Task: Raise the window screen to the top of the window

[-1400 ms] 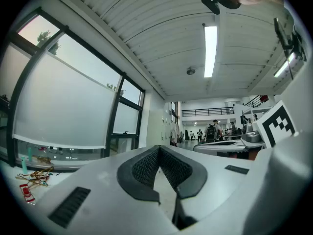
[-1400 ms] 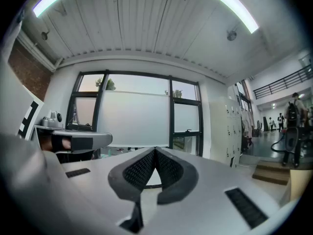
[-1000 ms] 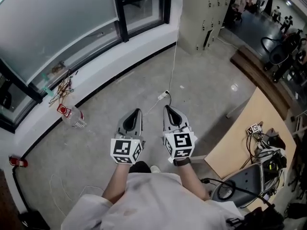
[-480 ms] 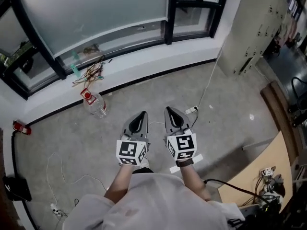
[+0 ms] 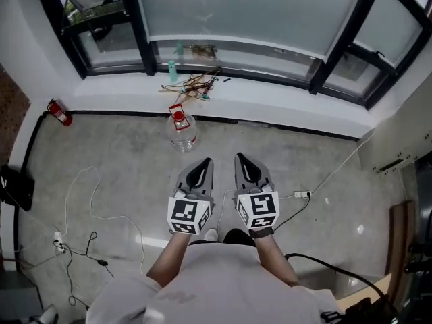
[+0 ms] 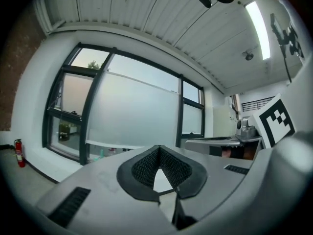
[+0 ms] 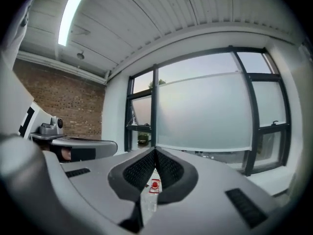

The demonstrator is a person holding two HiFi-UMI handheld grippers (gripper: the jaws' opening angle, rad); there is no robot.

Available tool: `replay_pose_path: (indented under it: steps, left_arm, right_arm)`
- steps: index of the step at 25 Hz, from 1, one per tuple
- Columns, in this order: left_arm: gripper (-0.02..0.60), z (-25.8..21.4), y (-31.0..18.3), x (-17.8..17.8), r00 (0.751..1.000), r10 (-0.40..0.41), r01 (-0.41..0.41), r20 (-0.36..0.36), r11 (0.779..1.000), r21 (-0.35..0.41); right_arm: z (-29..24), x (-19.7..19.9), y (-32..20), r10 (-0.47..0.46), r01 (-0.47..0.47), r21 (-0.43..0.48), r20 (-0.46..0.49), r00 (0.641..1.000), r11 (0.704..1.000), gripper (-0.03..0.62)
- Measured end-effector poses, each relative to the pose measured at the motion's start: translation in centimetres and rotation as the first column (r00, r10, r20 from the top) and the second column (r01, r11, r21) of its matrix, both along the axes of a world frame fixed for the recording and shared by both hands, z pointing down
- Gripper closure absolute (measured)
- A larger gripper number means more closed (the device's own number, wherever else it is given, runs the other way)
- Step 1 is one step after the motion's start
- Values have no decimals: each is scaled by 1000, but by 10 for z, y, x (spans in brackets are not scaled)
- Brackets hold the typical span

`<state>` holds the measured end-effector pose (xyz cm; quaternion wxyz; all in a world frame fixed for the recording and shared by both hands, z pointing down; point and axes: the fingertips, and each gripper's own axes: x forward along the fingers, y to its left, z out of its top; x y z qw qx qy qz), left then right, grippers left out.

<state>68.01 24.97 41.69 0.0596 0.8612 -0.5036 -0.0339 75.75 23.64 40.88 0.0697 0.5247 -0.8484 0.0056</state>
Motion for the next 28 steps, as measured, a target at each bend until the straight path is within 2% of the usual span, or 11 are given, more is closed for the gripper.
replay_pose_path:
  steps: [3,6,8,11,15,21,23,28]
  left_arm:
    - [580,5,-13,-42,995,-99,98,-21,995,-25]
    - [580,9,-23,-82,976,-218,217,-30,976,-36]
    - [580,13,-25,-107,953,-302,300,-34,953,-43]
    - [580,16,-28,-147,897,-439,436,-46,898,-51]
    - [580,15,-33,-187,805,-591,589,-52,806,-58]
    - [580,17,-15,-241,647,-762,759,-31,647,-68]
    - [580,23,3,-259,584,-811,808,-23,584,-78]
    - [581,40,59,-312,410,-912,906,-2,408,-112]
  right_arm:
    - [4,-51,-20,-127,127,-18,-10,992,992,594]
    - [7,-99,-37,-262,261,-24,-16,965,965,594]
    - [9,-129,-42,-354,353,-26,-17,935,935,594]
    - [9,-173,-49,-490,489,-20,-28,871,872,594]
    - [3,-219,-61,-634,634,-7,-22,773,773,594]
    - [5,-285,-59,-787,787,-12,14,617,617,594]
    - [15,-309,-48,-829,829,-35,33,559,558,594]
    - [32,-377,-4,-915,917,-67,63,397,393,594]
